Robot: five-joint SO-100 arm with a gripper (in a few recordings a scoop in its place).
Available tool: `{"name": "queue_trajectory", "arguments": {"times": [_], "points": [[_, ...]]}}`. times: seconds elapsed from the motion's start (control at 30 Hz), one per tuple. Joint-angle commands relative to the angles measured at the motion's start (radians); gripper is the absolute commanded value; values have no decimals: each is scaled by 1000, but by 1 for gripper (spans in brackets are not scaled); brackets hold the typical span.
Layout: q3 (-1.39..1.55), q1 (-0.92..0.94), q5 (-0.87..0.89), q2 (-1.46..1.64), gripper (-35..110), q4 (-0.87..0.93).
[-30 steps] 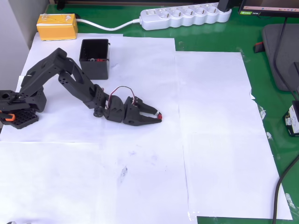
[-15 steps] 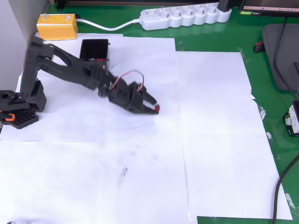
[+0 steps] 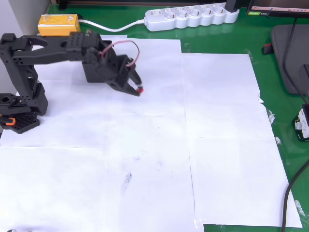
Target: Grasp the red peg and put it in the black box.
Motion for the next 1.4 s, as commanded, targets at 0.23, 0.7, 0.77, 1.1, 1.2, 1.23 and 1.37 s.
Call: {"name": "queue_trajectory", "arguments": {"times": [0.23, 0.7, 0.77, 1.1, 1.2, 1.23, 1.37], "points": [[-60, -215, 48, -353, 0, 241], [-44, -499, 181, -290, 0, 379], [-25, -526, 202, -235, 0, 370], [230, -653, 305, 71, 0, 380], [284, -675, 318, 118, 0, 393], [290, -678, 319, 124, 0, 394], [311, -689, 319, 150, 0, 410]]}}
